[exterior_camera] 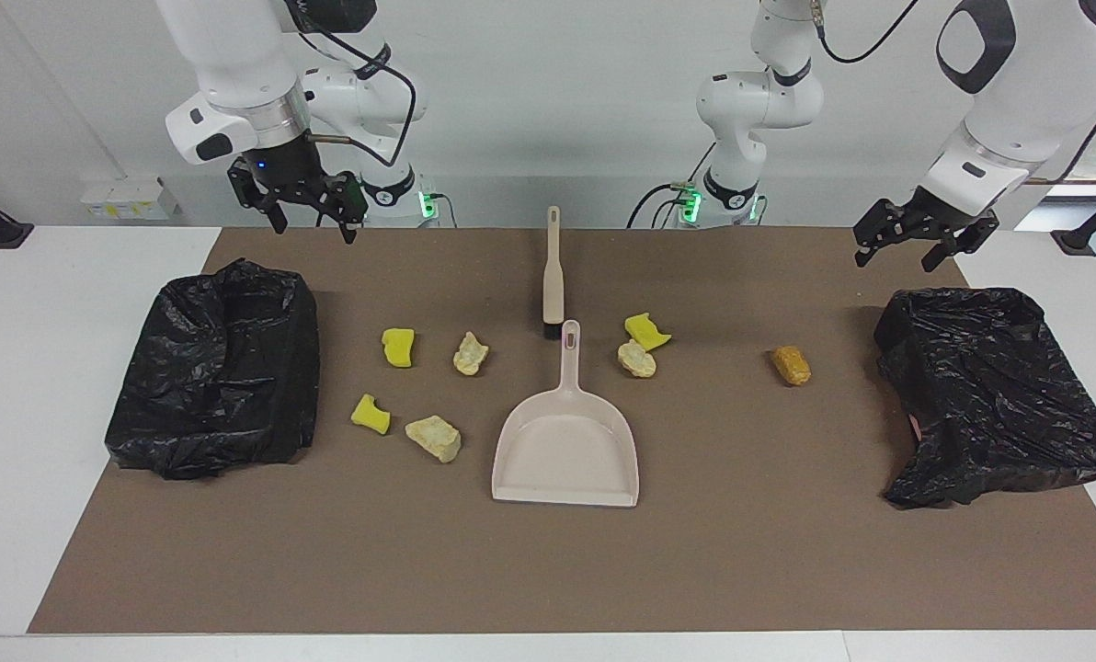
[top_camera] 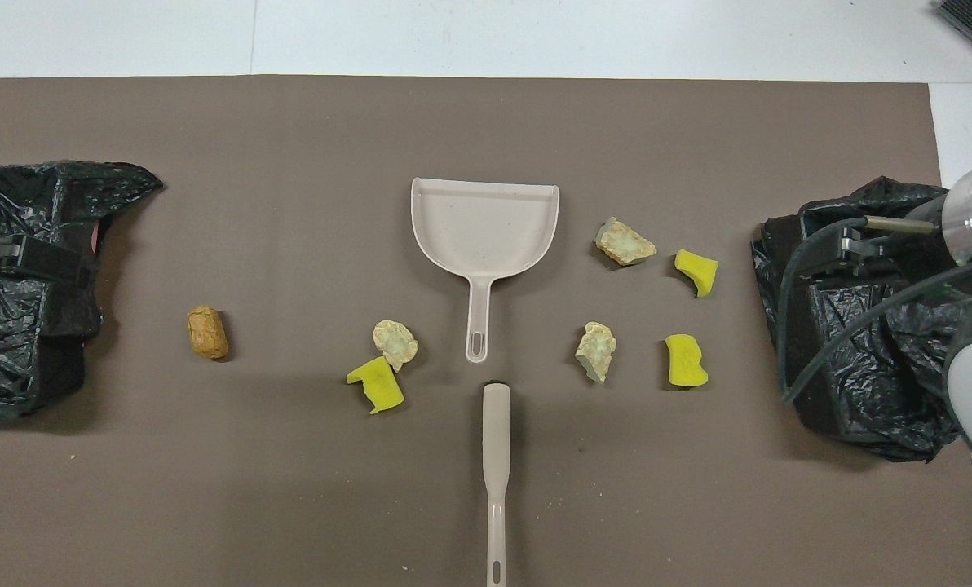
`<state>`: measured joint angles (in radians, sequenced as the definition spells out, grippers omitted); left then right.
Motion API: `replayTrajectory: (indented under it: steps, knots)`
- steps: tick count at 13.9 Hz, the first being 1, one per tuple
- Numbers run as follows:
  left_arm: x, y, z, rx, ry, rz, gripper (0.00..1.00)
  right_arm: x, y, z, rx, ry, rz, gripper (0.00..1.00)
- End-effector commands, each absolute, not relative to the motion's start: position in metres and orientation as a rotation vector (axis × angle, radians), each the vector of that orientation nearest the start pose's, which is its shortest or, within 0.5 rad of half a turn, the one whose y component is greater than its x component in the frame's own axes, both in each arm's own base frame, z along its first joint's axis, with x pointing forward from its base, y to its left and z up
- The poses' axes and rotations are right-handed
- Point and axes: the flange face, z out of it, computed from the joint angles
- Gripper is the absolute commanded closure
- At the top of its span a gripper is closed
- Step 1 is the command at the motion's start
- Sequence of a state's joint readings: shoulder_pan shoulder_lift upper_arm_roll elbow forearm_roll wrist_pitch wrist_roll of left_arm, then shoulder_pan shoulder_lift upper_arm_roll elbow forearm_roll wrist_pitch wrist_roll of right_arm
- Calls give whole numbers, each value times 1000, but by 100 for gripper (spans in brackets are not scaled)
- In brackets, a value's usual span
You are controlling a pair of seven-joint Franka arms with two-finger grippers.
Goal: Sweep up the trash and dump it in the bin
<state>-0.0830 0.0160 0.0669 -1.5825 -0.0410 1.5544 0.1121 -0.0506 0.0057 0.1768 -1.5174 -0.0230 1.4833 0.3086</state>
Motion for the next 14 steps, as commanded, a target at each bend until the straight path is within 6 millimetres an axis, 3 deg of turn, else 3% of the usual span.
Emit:
replayTrajectory:
  steps: [1,9,12,14]
  knots:
    - [548,-11,609,-3164,211,88,0,536,64,639,-3144,259,51,0]
    - [539,-15,601,-3166,235,83,0,540,63,639,-3135,270,26,0]
    - [530,-36,571,-3169,277,125,0,545,71,636,-3131,260,3,0]
    - [518,-69,549,-3163,355,74,0,551,74,630,-3126,262,-16,0]
